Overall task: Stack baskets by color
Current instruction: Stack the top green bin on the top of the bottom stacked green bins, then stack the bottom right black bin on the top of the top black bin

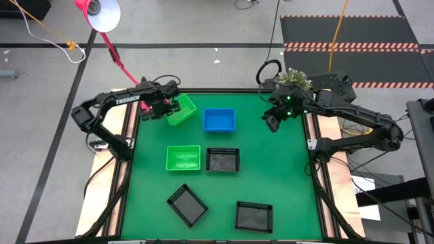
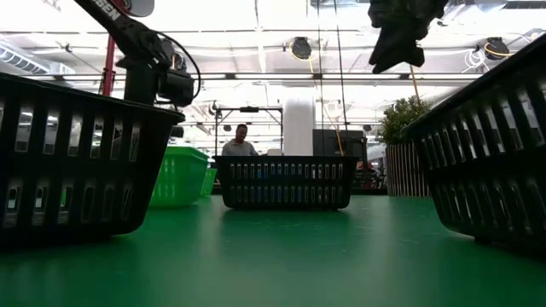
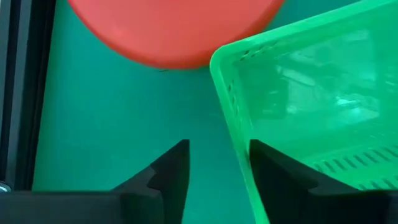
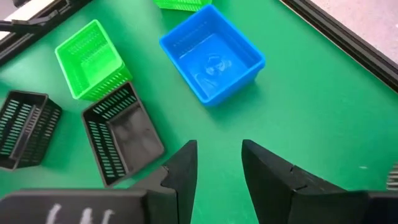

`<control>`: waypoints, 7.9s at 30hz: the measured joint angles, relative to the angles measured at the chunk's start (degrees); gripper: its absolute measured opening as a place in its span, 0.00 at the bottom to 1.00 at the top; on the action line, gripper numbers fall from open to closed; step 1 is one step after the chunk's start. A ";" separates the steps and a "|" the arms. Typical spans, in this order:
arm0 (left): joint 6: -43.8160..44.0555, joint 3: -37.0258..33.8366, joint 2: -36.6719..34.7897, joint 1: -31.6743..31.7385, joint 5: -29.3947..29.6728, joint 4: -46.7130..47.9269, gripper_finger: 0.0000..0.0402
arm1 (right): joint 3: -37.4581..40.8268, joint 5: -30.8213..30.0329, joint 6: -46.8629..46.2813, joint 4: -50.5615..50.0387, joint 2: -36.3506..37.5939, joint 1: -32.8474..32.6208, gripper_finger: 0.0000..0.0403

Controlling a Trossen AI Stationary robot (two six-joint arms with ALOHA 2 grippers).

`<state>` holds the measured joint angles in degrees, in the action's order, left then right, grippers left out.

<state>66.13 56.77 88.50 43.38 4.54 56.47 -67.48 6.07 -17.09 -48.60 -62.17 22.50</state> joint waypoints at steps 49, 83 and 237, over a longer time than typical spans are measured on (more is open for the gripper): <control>3.62 15.72 -35.20 -10.09 -1.10 27.68 0.02 | 0.00 0.19 16.63 -5.76 4.18 0.46 0.29; 25.45 -3.41 -26.13 -49.87 1.74 -4.67 0.03 | 0.00 0.20 18.32 -8.26 4.69 0.44 0.29; 17.09 -12.74 -28.56 -54.71 4.47 -0.18 0.48 | -0.02 -5.14 -99.40 3.76 -24.33 -67.53 0.37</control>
<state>83.22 44.03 59.94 -11.33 9.01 56.29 -67.51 0.92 -116.49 -44.84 -86.50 -45.03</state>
